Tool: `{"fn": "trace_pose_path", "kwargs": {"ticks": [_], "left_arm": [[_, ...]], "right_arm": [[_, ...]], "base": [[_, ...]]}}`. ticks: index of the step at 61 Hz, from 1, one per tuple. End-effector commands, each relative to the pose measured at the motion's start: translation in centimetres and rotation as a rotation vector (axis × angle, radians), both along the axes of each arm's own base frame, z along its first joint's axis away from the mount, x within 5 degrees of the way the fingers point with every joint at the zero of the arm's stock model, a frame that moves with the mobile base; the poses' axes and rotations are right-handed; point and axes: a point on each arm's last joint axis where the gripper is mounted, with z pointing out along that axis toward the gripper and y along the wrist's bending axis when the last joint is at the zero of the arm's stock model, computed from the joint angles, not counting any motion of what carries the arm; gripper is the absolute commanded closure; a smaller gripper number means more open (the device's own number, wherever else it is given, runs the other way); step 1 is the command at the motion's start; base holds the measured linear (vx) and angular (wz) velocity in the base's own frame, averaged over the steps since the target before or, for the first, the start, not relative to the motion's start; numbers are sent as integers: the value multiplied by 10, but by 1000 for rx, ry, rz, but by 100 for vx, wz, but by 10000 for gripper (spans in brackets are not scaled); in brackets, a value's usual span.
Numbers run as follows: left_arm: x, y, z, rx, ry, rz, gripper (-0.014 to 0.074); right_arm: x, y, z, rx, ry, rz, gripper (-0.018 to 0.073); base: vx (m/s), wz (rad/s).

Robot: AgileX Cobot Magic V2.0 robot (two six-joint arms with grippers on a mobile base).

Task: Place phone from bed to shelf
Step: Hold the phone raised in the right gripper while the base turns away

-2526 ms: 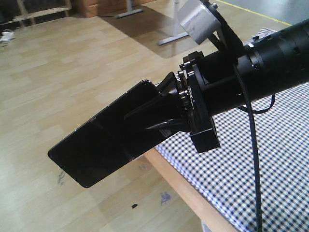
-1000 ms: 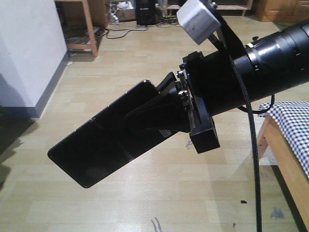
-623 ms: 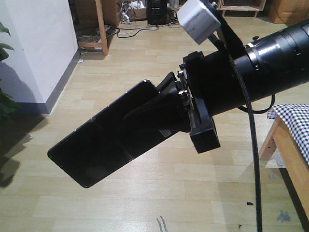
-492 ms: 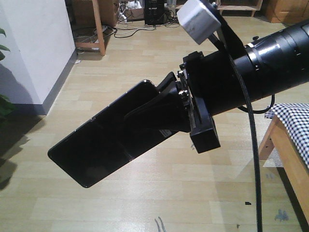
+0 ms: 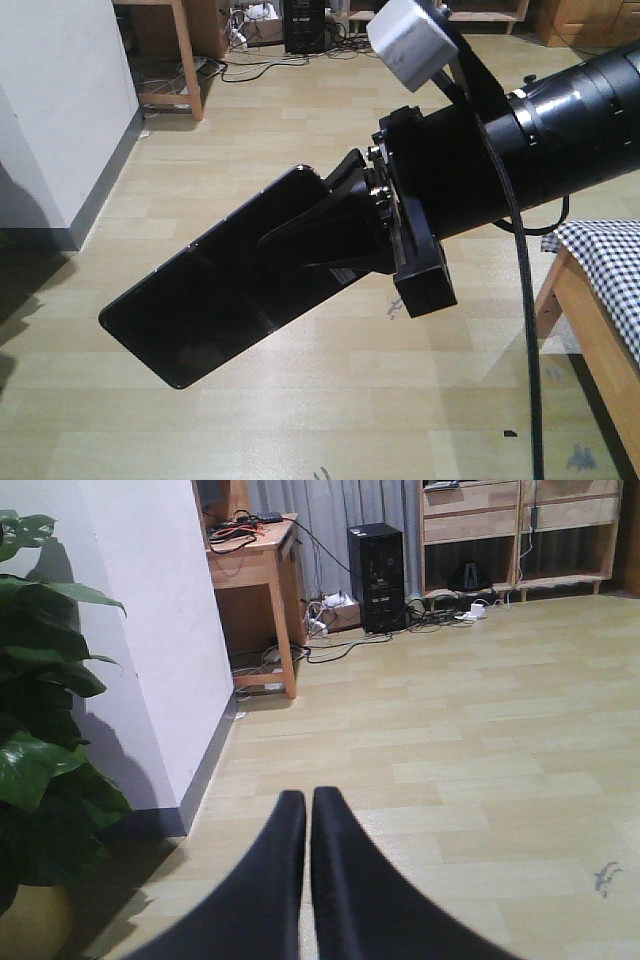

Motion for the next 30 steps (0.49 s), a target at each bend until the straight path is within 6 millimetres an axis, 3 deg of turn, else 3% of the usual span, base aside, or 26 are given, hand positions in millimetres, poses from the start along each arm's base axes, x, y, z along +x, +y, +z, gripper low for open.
{"fn": "trace_pose_path", "kwargs": {"ticks": [1, 30], "left_arm": [[-1, 0, 15, -8, -107, 0, 595], [-1, 0, 15, -8, -107, 0, 595]], "right_arm": [[-15, -2, 23, 93, -9, 50, 562], [-15, -2, 23, 93, -9, 50, 562]], "base": [[14, 8], [19, 7]]}}
